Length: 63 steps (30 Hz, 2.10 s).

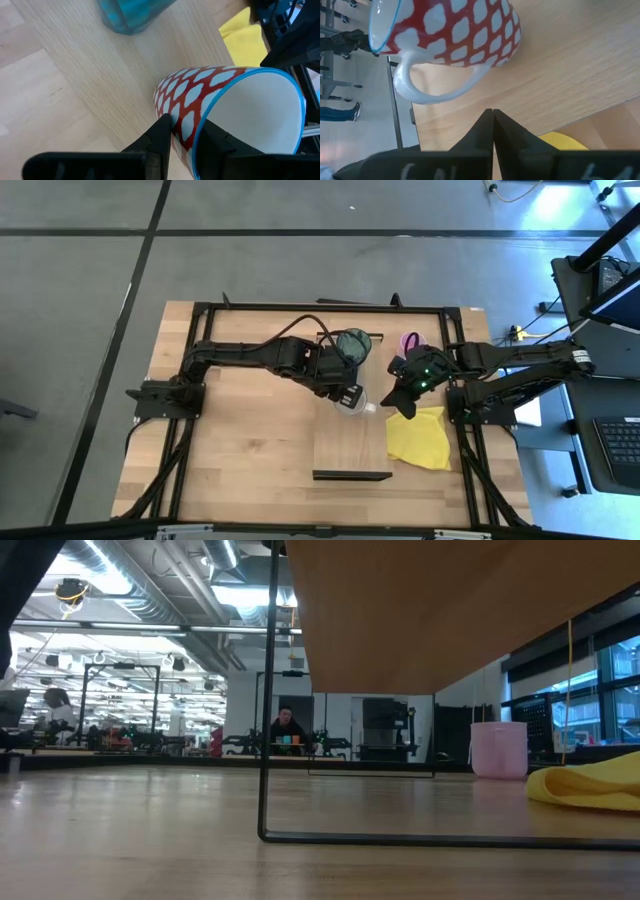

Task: Stack small to large cups/mugs on shelf
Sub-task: Put the white patterned mug on the shelf

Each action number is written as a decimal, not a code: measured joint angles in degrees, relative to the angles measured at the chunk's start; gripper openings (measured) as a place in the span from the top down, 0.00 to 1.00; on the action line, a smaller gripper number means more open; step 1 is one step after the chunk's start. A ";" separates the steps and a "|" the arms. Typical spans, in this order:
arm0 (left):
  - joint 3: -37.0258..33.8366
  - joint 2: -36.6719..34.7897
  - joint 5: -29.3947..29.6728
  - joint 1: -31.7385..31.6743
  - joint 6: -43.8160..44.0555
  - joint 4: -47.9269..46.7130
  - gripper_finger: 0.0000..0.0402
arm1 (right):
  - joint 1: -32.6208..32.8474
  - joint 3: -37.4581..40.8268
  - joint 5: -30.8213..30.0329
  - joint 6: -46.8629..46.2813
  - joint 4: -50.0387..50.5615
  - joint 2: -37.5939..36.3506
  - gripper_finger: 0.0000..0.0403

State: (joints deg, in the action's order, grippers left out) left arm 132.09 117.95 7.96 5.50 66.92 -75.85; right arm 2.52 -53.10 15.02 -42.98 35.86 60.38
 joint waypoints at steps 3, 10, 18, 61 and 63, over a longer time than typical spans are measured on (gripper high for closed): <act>0.00 0.00 0.01 0.00 0.04 0.00 0.84 | 0.00 0.00 -0.02 0.00 -0.01 0.00 0.97; 0.00 0.00 -1.20 -0.03 1.35 -1.96 0.84 | 0.00 0.00 -0.31 0.03 -0.01 -0.01 0.97; 0.02 0.00 -1.26 -0.16 3.23 -1.25 0.84 | 0.00 0.00 -0.37 1.03 -0.01 -0.02 0.97; -3.24 -0.07 -2.24 -0.35 1.50 1.47 0.81 | 0.00 -0.02 -0.50 1.49 0.01 -0.02 0.97; -3.40 -0.07 -2.54 -0.35 1.47 1.56 0.81 | 0.00 -0.02 -0.48 1.49 0.01 -0.02 0.97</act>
State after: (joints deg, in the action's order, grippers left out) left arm 128.69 117.89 5.42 5.15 68.39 -74.29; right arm 2.52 -53.12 14.55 -41.50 35.88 60.36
